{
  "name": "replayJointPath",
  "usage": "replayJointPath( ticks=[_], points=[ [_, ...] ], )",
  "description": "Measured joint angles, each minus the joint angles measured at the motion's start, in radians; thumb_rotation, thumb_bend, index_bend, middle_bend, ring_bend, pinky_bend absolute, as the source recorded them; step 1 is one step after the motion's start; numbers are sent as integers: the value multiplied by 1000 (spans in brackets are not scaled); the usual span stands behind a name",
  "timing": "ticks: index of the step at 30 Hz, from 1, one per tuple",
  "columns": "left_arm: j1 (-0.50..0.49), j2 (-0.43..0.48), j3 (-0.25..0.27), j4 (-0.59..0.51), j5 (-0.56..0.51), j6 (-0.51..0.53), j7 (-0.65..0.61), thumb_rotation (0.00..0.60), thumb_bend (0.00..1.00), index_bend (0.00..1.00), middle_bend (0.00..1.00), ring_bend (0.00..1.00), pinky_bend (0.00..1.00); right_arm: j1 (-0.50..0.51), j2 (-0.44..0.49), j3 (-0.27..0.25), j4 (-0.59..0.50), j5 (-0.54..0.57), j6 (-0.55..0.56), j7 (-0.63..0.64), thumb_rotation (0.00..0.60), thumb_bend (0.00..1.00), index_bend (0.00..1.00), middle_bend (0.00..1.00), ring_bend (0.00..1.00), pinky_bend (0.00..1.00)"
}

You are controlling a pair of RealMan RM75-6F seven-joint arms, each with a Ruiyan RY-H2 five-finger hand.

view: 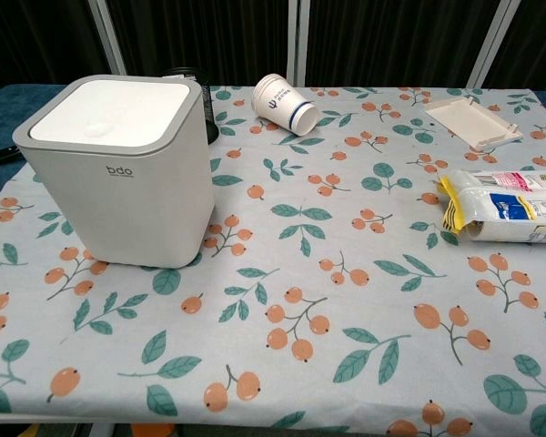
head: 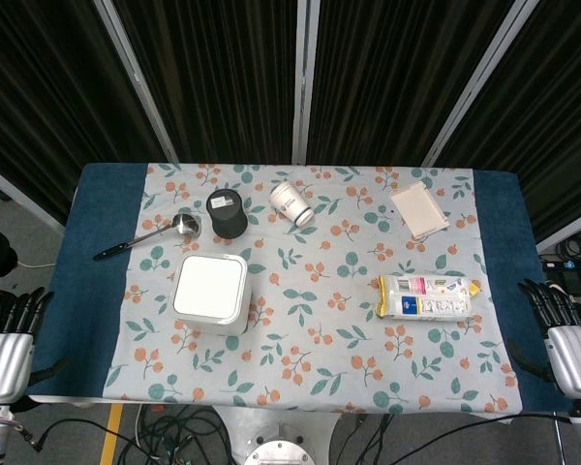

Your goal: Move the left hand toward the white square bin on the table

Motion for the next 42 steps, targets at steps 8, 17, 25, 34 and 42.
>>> replayJointPath(
  ticks=[8, 17, 25, 34, 42],
  points=[
    [-1, -2, 1, 8, 8, 4, -6, 600, 0, 64, 38, 57, 27, 2, 0, -3, -2, 1, -7, -2, 600, 295, 17, 33, 0, 0],
    [-36, 18, 2, 2, 106, 11, -28, 600, 0, 83, 46, 57, 27, 10, -3, -8, 5, 12, -42, -2, 600, 295, 17, 31, 0, 0],
    [-187, 70, 9, -44, 332, -70, -87, 600, 0, 208, 163, 148, 33, 23, 4, -14, 1, 30, -82, -14, 600, 296, 17, 29, 0, 0],
    [-398, 90, -11, -108, 409, -320, -82, 600, 0, 210, 183, 166, 34, 19, -1, -15, 8, 40, -84, -6, 600, 295, 17, 29, 0, 0],
    [-509, 57, -44, -127, 369, -457, -36, 600, 0, 269, 184, 166, 107, 20, -5, -14, 16, 46, -89, 1, 600, 296, 17, 28, 0, 0]
  ],
)
